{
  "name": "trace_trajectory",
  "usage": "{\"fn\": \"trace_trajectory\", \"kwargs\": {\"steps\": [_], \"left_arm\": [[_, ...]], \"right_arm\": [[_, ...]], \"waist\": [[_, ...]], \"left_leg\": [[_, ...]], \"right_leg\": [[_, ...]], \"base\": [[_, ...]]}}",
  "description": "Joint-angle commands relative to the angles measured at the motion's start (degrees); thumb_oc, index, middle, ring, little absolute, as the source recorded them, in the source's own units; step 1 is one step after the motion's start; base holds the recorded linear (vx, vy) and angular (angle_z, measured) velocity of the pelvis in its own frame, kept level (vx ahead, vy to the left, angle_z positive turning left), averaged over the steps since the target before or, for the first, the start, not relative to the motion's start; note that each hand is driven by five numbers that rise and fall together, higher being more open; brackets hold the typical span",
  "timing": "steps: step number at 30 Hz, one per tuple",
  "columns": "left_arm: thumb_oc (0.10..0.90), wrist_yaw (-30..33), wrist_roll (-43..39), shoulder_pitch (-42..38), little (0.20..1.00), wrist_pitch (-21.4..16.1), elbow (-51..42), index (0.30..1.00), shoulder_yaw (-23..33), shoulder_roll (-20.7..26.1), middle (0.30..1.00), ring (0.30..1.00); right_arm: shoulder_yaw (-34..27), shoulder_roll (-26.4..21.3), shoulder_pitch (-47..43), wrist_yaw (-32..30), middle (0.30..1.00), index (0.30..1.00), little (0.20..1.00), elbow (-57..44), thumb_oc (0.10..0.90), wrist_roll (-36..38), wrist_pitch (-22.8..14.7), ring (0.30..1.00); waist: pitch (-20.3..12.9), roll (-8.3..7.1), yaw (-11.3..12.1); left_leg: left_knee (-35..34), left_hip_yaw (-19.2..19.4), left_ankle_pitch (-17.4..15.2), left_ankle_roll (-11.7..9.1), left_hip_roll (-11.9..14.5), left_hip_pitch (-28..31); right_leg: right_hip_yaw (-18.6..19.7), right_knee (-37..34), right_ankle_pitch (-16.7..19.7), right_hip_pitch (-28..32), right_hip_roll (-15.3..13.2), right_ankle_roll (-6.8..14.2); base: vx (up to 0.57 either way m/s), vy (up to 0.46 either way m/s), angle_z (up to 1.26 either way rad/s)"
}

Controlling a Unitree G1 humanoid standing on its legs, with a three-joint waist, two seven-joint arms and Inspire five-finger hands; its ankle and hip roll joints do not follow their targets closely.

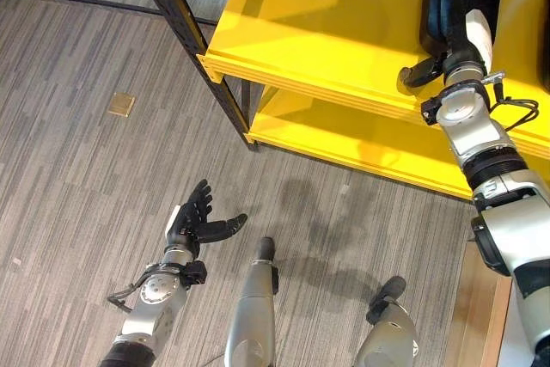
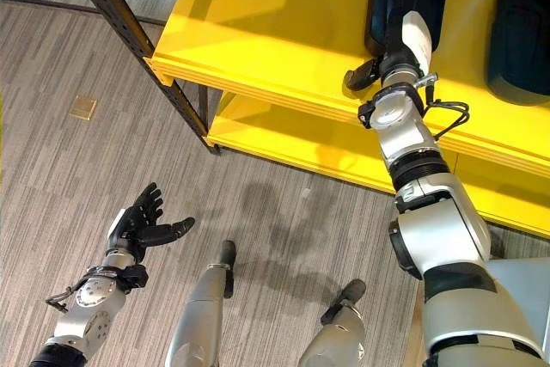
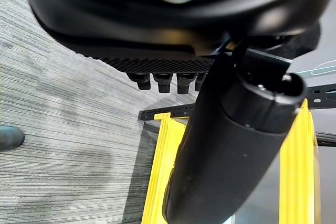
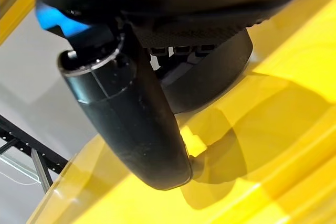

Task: Move parts from the plastic box to the shelf.

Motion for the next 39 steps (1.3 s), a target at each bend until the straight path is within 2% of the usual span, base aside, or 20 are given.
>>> {"fn": "trace_trajectory", "kwargs": {"steps": [1, 27, 39], "left_arm": [[0.9, 0.98, 1.54, -1.33, 1.0, -5.34, -3.91, 1.0, 1.51, 1.88, 1.0, 1.0], [0.9, 1.04, 1.69, -1.37, 1.0, -5.47, -3.21, 1.0, 1.81, 2.09, 1.0, 1.0], [0.9, 0.57, 1.21, -0.67, 1.0, -5.66, -3.21, 1.0, 2.57, 2.05, 1.0, 1.0]], "right_arm": [[0.43, 0.92, -1.03, 0.91, 1.0, 1.0, 1.0, 1.12, 0.9, 1.47, -1.85, 1.0], [1.19, 1.74, -0.51, 1.31, 1.0, 1.0, 1.0, 0.86, 0.9, -0.77, -1.65, 1.0], [4.8, 1.38, -1.74, 3.23, 1.0, 1.0, 1.0, -2.8, 0.9, -4.45, -1.93, 1.0]], "waist": [[-0.35, 1.5, 3.16], [-0.23, 0.92, 3.68], [-0.12, 0.6, 4.05]], "left_leg": [[-5.16, 4.51, -3.69, 2.36, -0.52, 7.73], [-6.12, 4.02, -3.15, 2.4, -0.52, 7.84], [-6.13, 3.92, -3.07, 2.46, -0.5, 7.72]], "right_leg": [[5.15, 11.66, 1.18, -0.84, 1.0, 4.18], [4.46, 11.38, 1.91, -0.55, 1.18, 4.29], [4.33, 11.6, 1.79, -0.82, 1.37, 4.21]], "base": [[0.0, 0.0, 0.0], [0.0, 0.0, 0.0], [0.0, 0.0, 0.0]]}}
